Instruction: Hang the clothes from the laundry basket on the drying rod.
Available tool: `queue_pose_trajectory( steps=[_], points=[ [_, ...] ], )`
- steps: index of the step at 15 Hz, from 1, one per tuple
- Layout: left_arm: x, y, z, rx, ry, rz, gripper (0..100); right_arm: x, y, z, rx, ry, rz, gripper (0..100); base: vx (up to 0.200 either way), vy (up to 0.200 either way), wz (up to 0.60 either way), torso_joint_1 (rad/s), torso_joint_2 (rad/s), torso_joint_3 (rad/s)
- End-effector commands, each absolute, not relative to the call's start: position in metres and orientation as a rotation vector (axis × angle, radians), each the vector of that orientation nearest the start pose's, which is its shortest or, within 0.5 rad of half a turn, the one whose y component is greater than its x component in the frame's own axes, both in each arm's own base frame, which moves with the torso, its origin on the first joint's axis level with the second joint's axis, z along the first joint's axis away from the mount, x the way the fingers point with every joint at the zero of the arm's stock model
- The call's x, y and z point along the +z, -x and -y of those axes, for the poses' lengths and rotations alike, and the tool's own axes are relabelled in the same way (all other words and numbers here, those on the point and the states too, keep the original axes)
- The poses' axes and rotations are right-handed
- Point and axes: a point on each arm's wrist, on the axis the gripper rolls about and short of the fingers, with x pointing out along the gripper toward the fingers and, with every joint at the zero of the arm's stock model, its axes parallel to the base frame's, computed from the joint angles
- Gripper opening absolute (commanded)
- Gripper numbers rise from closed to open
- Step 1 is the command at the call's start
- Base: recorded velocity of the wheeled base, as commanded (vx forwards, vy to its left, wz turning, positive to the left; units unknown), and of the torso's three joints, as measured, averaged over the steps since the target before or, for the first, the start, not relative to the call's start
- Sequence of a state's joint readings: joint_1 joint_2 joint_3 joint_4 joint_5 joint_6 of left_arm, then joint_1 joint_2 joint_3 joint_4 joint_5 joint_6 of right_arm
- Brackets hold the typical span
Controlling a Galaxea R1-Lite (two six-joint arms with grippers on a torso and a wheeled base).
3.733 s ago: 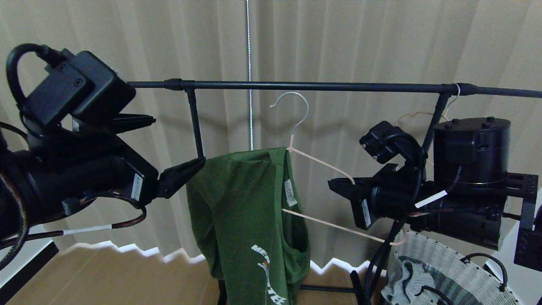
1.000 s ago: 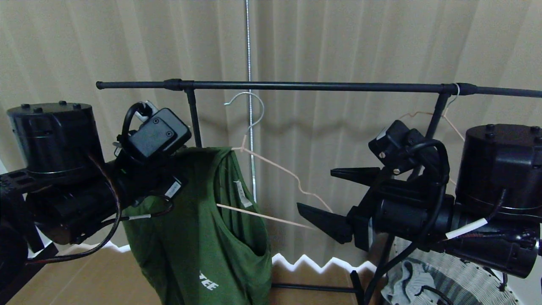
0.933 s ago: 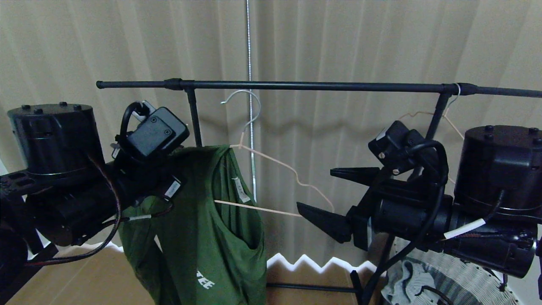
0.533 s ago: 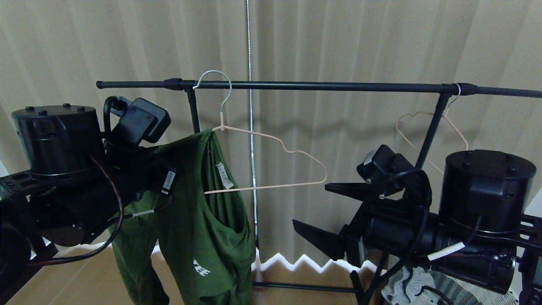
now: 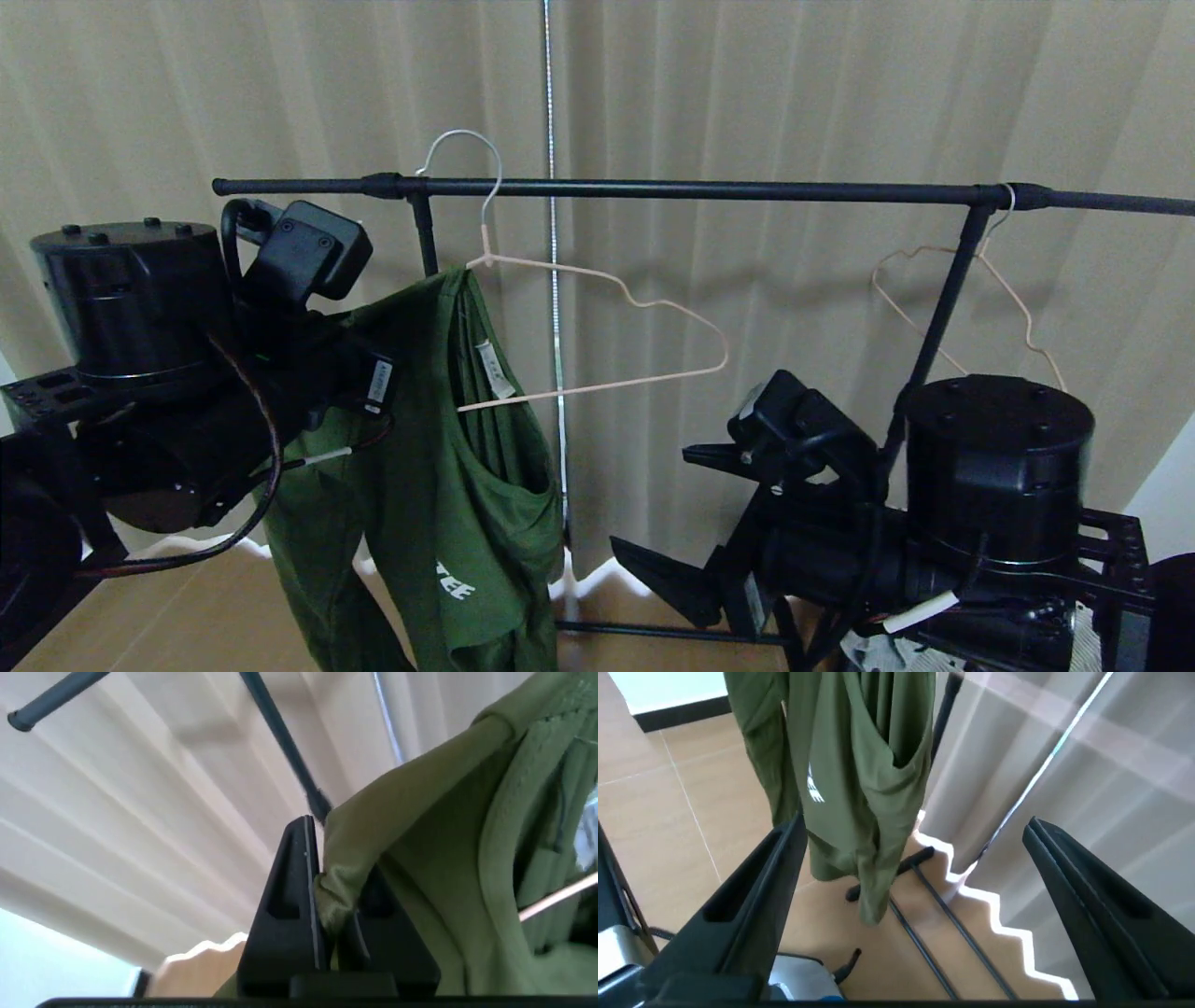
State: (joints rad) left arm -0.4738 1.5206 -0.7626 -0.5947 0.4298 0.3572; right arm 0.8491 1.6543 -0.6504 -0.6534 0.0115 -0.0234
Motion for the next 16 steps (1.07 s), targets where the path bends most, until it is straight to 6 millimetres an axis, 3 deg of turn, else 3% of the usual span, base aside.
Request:
queue_pose_trajectory(
  steps=[1, 10, 16],
  points=[
    [0.221, -0.237, 0.12, -0.093, -0.39, -0.123, 0, 0.148, -0.188, -0.223, 0.849, 0.171, -0.351, 100, 0.0, 0.0, 0.0, 0.0, 0.0, 0.0],
    [0.228, -0.225, 0.14, -0.175, -0.322, -0.09, 0, 0.135, -0.223, -0.269, 0.716, 0.124, -0.359, 100, 0.0, 0.0, 0.0, 0.0, 0.0, 0.0],
    [0.229, -0.217, 0.135, -0.177, -0.319, -0.083, 0, 0.115, -0.251, -0.265, 0.58, 0.146, -0.389, 100, 0.0, 0.0, 0.0, 0.0, 0.0, 0.0]
  ],
)
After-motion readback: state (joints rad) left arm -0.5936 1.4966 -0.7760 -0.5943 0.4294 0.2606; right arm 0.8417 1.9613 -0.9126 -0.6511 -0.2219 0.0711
